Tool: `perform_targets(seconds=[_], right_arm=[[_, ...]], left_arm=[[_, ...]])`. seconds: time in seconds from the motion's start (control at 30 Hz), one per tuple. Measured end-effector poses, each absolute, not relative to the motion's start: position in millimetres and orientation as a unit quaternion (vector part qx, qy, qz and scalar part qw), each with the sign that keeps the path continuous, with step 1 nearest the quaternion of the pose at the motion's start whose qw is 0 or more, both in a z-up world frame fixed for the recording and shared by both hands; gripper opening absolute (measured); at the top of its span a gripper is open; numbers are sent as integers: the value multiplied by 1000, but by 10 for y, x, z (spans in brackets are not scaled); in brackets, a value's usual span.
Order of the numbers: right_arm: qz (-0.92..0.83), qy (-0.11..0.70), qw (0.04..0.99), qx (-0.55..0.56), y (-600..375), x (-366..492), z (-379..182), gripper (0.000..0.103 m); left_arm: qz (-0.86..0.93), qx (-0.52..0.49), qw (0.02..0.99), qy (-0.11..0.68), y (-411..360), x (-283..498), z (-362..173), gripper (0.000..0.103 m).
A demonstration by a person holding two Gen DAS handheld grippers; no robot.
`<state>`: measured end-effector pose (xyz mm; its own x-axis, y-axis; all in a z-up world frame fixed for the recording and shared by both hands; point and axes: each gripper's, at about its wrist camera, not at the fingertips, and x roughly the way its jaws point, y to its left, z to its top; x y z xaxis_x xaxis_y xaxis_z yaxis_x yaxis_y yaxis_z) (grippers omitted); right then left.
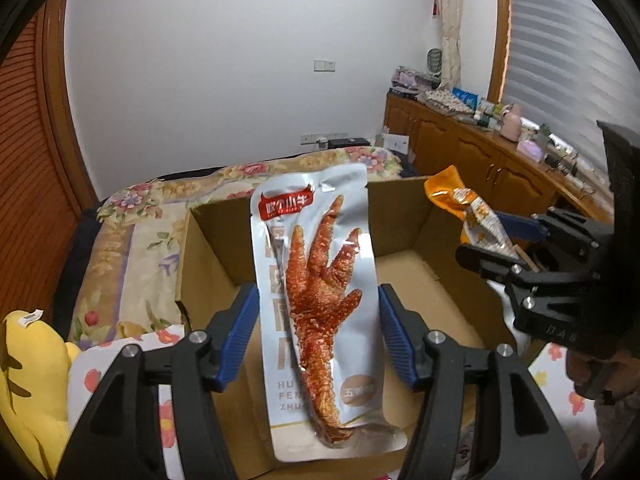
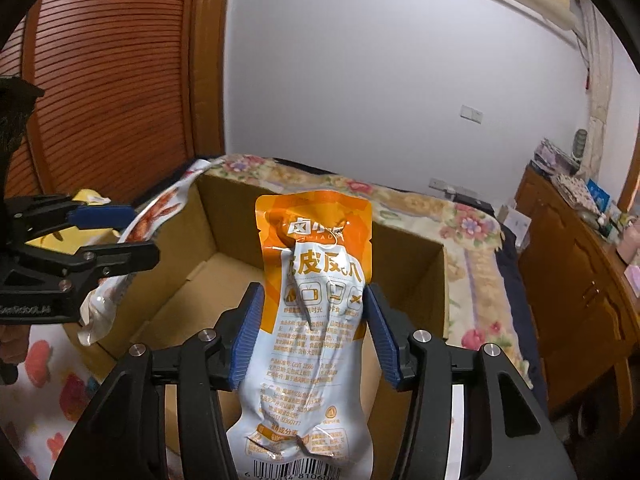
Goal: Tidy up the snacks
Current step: 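Open both tools to drop the pouches into the box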
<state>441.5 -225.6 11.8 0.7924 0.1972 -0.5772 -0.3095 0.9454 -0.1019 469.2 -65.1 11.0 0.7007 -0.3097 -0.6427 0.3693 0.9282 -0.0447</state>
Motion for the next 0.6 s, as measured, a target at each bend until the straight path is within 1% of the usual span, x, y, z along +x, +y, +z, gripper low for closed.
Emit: perform_targets(seconds=[0.13, 0.17, 0.2, 0.27, 0.37, 0.43, 0.5, 0.57, 0.6], right_arm=[[120, 308, 940, -81, -2316, 4489, 34, 54], [118, 311, 940, -81, -2319, 4493, 19, 55], [116, 314, 939, -81, -2322, 4476, 2, 56], [117, 318, 938, -79, -2340, 4460, -23, 55], [120, 322, 936, -78, -2357, 4438, -11, 57], [120, 324, 935, -78, -2355, 4381, -9, 61], [120, 322, 936, -73, -2367, 4310, 5, 61], [127, 317, 938, -58, -2410, 4199, 58, 61], [132, 313, 939, -47, -2437, 4096, 101, 61]], left_arm=[[-175, 52, 920, 345, -698, 4677, 28, 62], [-176, 51, 921, 344, -692, 4657, 31, 64], [-177, 49, 921, 343, -685, 4640, 33, 64], [-178, 48, 921, 344, -669, 4604, 37, 68], [-177, 47, 922, 342, -629, 4514, 54, 69], [-180, 43, 923, 338, -607, 4417, 80, 69], [-185, 39, 925, 329, -581, 4274, 130, 69], [-184, 41, 929, 319, -534, 4157, 188, 77], [-181, 43, 932, 310, -513, 4079, 224, 78]])
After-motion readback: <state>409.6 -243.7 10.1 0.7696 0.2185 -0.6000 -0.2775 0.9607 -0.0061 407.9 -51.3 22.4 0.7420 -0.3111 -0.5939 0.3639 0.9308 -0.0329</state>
